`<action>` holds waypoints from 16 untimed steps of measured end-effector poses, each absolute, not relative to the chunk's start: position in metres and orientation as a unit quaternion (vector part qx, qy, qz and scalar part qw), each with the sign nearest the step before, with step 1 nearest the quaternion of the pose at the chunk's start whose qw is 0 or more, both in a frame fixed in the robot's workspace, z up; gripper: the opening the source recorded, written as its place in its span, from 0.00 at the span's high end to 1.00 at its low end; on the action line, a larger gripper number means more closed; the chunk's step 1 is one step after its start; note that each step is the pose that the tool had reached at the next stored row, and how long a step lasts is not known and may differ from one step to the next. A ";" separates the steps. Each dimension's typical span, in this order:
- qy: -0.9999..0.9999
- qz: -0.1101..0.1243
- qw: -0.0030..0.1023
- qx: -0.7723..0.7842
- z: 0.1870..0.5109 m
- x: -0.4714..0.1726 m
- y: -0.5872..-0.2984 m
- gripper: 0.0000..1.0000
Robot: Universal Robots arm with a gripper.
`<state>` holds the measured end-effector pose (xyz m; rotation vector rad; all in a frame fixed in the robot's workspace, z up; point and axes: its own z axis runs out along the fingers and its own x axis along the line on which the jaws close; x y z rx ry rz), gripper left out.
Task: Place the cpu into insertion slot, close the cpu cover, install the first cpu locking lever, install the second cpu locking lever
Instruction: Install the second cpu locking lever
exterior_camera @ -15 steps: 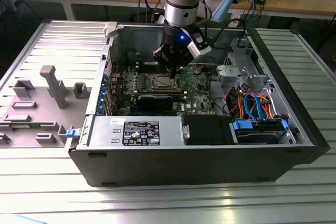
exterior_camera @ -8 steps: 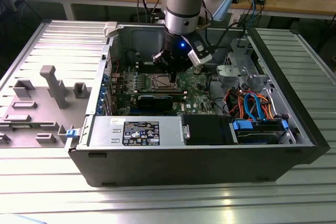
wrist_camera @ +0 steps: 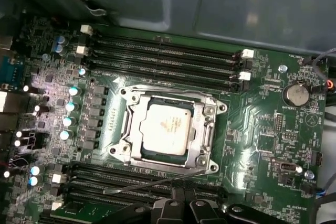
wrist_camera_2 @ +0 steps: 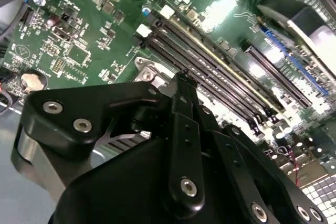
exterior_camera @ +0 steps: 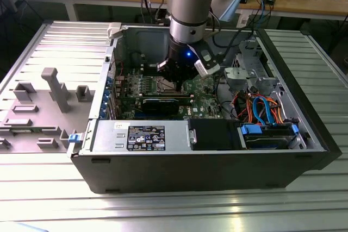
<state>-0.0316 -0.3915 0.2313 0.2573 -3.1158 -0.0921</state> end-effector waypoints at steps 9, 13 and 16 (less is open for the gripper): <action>-0.996 -0.044 0.006 0.082 0.227 -0.056 -0.393 0.89; -0.996 -0.045 0.006 0.082 0.222 -0.065 -0.394 0.89; -0.996 -0.045 0.006 0.082 0.220 -0.071 -0.395 0.89</action>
